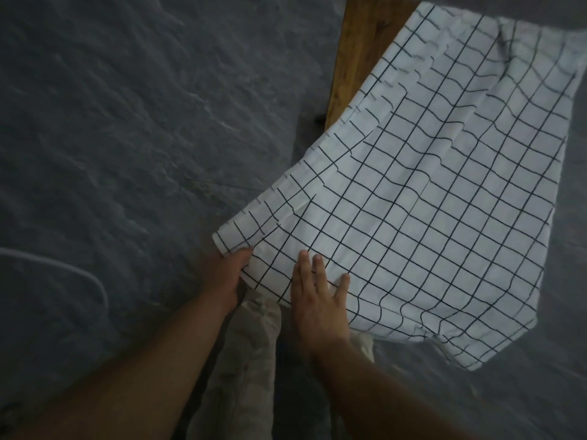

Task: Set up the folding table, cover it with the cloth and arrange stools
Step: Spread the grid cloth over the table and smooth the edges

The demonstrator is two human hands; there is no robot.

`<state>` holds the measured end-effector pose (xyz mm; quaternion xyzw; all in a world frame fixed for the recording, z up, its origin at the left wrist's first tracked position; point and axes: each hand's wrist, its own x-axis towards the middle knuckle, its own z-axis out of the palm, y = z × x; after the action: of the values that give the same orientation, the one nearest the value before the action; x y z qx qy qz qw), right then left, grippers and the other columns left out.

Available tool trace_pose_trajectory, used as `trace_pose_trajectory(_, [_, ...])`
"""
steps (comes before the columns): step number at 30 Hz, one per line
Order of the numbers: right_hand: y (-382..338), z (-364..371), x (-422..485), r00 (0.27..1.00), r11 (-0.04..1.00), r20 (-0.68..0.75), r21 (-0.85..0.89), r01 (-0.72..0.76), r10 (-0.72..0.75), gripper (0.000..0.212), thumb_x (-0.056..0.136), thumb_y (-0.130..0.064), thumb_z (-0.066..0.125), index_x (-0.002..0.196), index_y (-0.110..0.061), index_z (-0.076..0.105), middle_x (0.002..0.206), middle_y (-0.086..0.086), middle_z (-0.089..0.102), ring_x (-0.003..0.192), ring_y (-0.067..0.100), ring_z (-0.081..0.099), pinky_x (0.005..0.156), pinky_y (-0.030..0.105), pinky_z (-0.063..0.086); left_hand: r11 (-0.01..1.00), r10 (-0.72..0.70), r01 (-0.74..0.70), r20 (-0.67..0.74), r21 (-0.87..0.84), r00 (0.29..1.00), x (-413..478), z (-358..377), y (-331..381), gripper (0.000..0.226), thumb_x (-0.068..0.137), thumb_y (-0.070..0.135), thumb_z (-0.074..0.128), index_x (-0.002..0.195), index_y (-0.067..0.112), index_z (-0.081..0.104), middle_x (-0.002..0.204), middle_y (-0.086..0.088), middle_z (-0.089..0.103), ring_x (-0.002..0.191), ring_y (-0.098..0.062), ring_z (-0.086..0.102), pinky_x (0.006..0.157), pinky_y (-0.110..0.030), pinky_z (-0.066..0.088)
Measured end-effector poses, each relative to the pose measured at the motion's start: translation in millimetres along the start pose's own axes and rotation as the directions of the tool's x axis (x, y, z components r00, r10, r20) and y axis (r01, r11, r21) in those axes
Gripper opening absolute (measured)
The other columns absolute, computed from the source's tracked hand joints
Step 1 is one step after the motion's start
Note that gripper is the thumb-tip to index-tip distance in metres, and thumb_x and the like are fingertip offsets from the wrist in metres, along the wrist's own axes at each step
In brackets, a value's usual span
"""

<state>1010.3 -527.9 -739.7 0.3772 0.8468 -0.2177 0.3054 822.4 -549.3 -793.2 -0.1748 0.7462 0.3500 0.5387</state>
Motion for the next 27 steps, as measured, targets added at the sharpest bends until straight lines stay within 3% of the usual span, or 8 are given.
trace_pose_trajectory(2, [3,-4,2,0.999,0.998,-0.023,0.052,-0.022,0.024,0.099,0.091,-0.064,0.041,0.153,-0.014,-0.019,0.157,0.012,-0.038,0.146,0.035,-0.029,0.110,0.072,-0.009,1.000,0.006,-0.008,-0.081,-0.028,0.997,2,7,19,0.074,0.060,0.052,0.083,0.124,0.018,0.067,0.121,-0.011,0.068,0.110,-0.034,0.065,0.088,-0.047,0.056])
trace_pose_trajectory(4, [4,-15,4,0.998,0.990,-0.041,0.134,-0.051,0.057,0.104,0.084,-0.085,0.022,0.155,-0.021,-0.019,0.161,0.008,-0.027,0.149,0.032,-0.023,0.112,0.068,-0.008,0.968,0.241,-0.249,-0.217,-0.010,0.946,0,15,41,0.085,0.058,0.055,0.084,0.131,0.018,0.059,0.122,0.002,0.064,0.115,-0.027,0.061,0.092,-0.039,0.053])
trace_pose_trajectory(6, [4,-33,6,0.993,0.971,-0.070,0.224,-0.080,0.098,0.102,0.080,-0.089,0.010,0.156,-0.025,-0.013,0.166,0.004,-0.010,0.152,0.030,-0.008,0.114,0.064,0.000,0.873,0.488,-0.463,-0.245,0.154,0.838,-9,28,65,0.084,0.064,0.050,0.083,0.135,0.021,0.050,0.117,0.012,0.056,0.112,-0.017,0.059,0.080,-0.022,0.048])
trace_pose_trajectory(8, [6,-56,10,0.985,0.952,-0.109,0.289,-0.095,0.132,0.092,0.085,-0.084,0.008,0.157,-0.027,-0.002,0.166,0.003,0.006,0.151,0.027,0.009,0.115,0.059,0.013,0.779,0.613,-0.572,-0.120,0.257,0.781,-17,44,88,0.087,0.067,0.050,0.080,0.142,0.029,0.040,0.131,0.010,0.051,0.114,-0.010,0.057,0.084,-0.021,0.050])
trace_pose_trajectory(10, [13,-83,19,0.971,0.935,-0.168,0.337,-0.107,0.171,0.075,0.094,-0.072,0.012,0.154,-0.026,0.012,0.163,0.003,0.020,0.146,0.026,0.024,0.113,0.053,0.026,0.698,0.651,-0.610,0.024,0.375,0.759,-24,64,115,0.086,0.068,0.057,0.075,0.142,0.037,0.035,0.140,0.006,0.049,0.117,-0.012,0.055,0.091,-0.033,0.053])
trace_pose_trajectory(14, [54,-142,48,0.913,0.894,-0.284,0.419,-0.155,0.292,0.050,0.101,-0.047,0.032,0.143,-0.021,0.034,0.141,0.005,0.046,0.122,0.023,0.046,0.098,0.043,0.045,0.384,0.754,-0.742,0.278,0.550,0.596,-42,111,163,0.076,0.074,0.060,0.072,0.138,0.032,0.042,0.138,0.004,0.049,0.118,-0.012,0.049,0.095,-0.037,0.048])
trace_pose_trajectory(20, [153,-208,95,0.820,0.758,-0.288,0.603,-0.246,0.495,0.040,0.098,-0.024,0.043,0.135,-0.010,0.044,0.131,0.013,0.050,0.118,0.032,0.046,0.088,0.042,0.043,0.118,0.757,-0.793,0.463,0.598,0.461,-52,202,198,0.062,0.079,0.046,0.075,0.131,0.019,0.052,0.128,-0.003,0.057,0.112,-0.024,0.057,0.096,-0.047,0.050])
trace_pose_trajectory(27, [236,-232,136,0.851,0.709,-0.227,0.672,-0.215,0.474,0.040,0.098,-0.014,0.042,0.138,-0.010,0.041,0.137,0.013,0.045,0.125,0.030,0.042,0.092,0.037,0.039,-0.061,0.746,-0.684,0.488,0.727,0.453,-39,290,222,0.074,0.078,0.056,0.076,0.138,0.023,0.047,0.137,0.000,0.054,0.122,-0.023,0.054,0.095,-0.038,0.047])
